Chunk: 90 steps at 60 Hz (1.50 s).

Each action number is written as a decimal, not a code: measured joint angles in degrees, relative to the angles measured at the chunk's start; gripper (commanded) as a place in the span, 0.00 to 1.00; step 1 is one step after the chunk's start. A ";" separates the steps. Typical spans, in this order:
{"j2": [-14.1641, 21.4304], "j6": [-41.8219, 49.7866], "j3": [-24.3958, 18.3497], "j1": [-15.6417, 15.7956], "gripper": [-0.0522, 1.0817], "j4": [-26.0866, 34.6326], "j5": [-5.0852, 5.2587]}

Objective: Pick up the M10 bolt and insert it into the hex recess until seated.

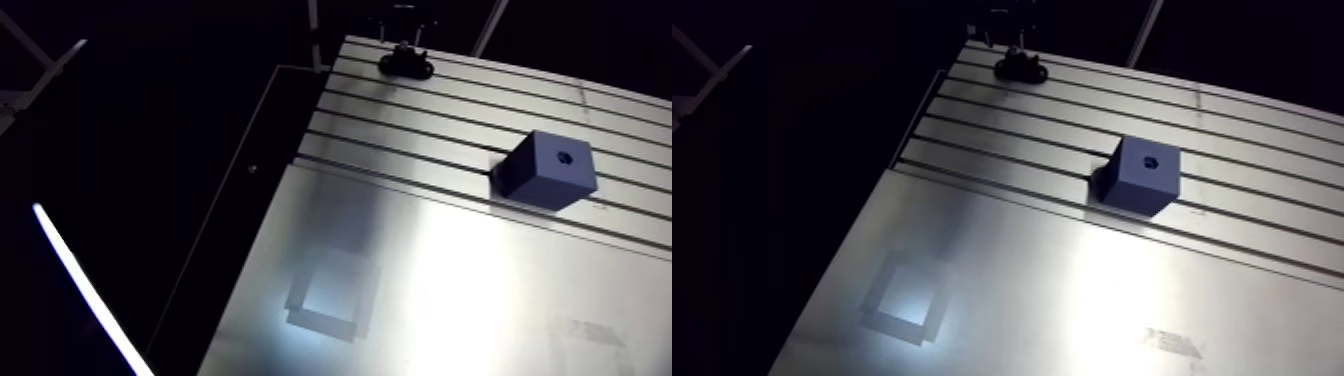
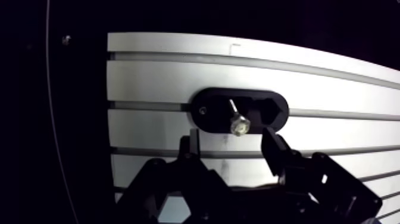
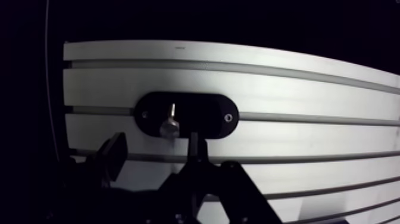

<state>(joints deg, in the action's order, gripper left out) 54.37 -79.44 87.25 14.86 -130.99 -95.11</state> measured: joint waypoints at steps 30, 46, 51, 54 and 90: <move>-0.69 -0.04 -0.15 -0.29 0.40 0.11 0.19; -0.61 -0.05 -0.13 -0.37 0.41 0.08 0.20; -0.56 -0.07 -0.13 -0.38 0.43 0.09 0.18; -0.54 -0.09 -0.13 -0.40 0.43 0.09 0.17; -0.53 -0.28 -0.20 -0.66 0.47 0.07 -0.06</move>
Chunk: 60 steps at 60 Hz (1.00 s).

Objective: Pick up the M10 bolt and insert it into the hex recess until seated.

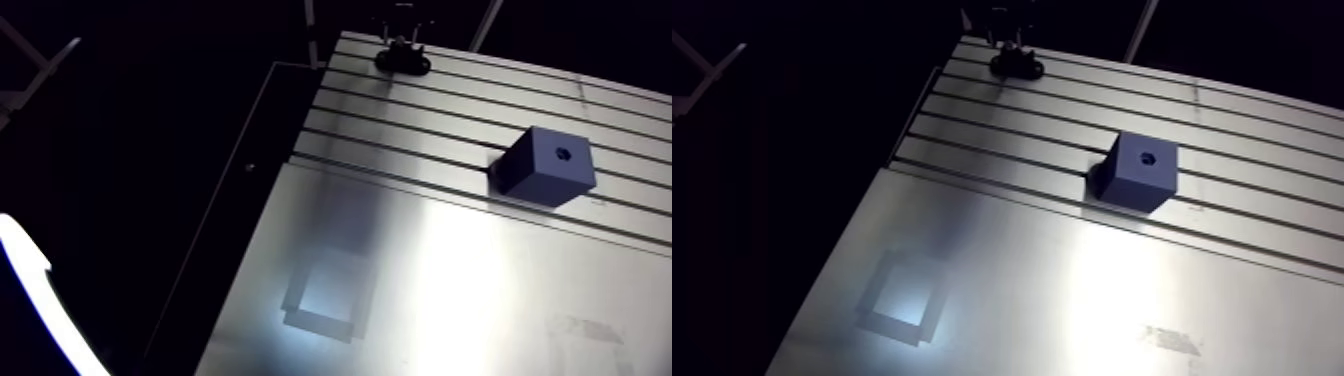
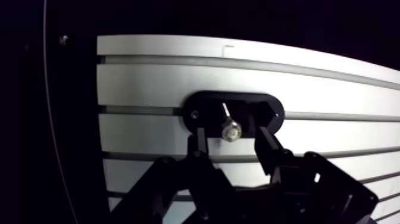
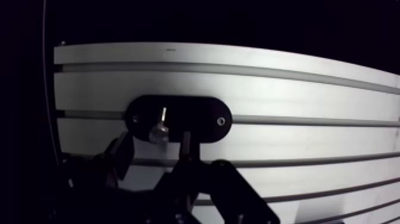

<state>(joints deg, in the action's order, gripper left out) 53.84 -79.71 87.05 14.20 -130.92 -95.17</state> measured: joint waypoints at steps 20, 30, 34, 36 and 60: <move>-0.01 -0.04 -0.24 -0.18 0.49 0.00 0.00; -0.07 -0.04 -0.31 -0.21 0.50 0.00 0.01; -0.11 -0.04 -0.32 -0.21 0.51 0.00 -0.01; -0.13 -0.04 -0.33 -0.21 0.51 0.00 -0.02; -0.32 -0.04 -0.33 -0.22 0.55 0.00 0.01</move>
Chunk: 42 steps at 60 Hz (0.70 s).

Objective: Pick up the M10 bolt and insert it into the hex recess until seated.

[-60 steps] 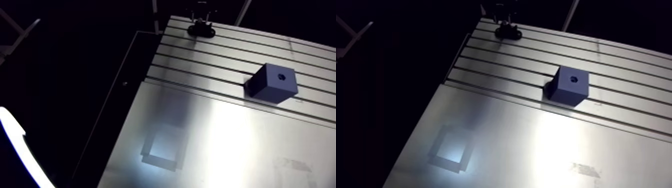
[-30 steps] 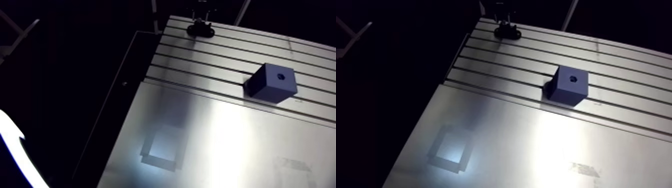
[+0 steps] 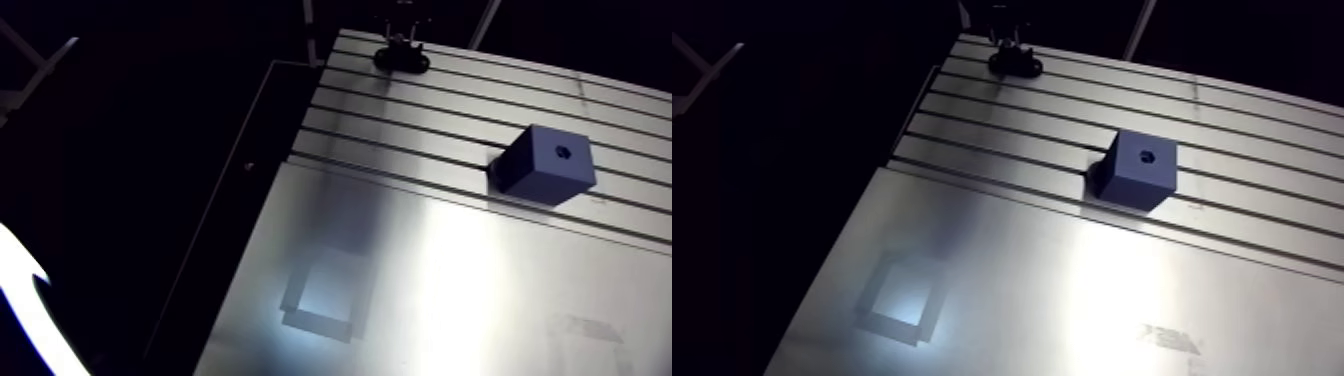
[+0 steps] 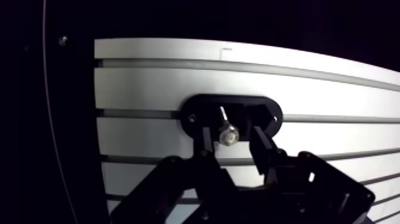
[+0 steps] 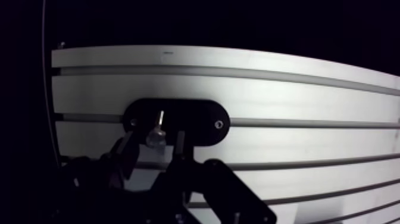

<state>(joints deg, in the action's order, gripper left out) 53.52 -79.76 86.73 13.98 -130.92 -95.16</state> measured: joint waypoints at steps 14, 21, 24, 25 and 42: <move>-0.04 0.00 0.04 0.00 0.57 0.00 0.01; -0.04 0.00 0.05 0.00 0.59 0.00 -0.09; -0.04 0.00 0.06 0.00 0.60 0.00 -0.14; -0.04 0.00 0.06 0.00 0.60 0.00 -0.16; -0.05 0.00 0.06 0.00 0.61 0.00 -0.23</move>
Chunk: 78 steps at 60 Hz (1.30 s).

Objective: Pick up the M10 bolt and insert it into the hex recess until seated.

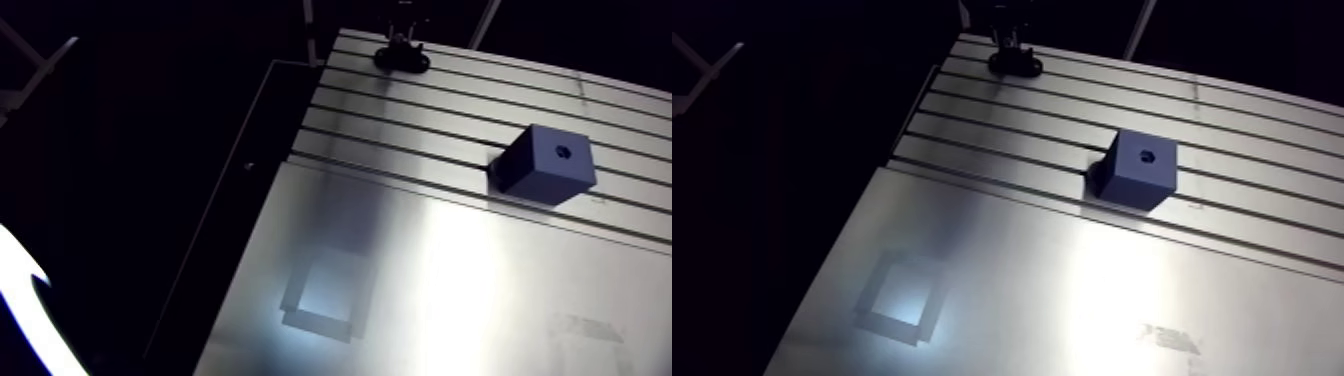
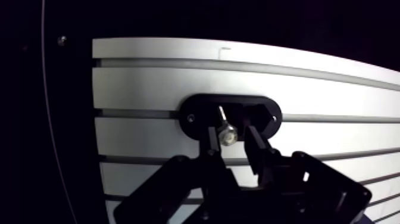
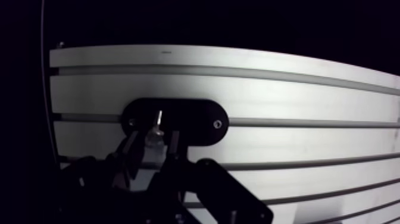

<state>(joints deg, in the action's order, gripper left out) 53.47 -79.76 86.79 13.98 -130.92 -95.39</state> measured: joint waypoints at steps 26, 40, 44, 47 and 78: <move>0.00 -0.08 0.07 0.00 0.64 0.00 -0.01; 0.00 -0.09 0.11 0.00 0.65 0.00 -0.01; 0.00 -0.09 0.13 0.00 0.65 0.00 -0.02; 0.00 -0.09 0.15 0.00 0.65 0.00 -0.01; -0.04 -0.09 0.26 0.00 0.69 0.00 -0.02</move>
<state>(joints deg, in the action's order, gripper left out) 53.43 -79.85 87.05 13.98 -130.92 -95.41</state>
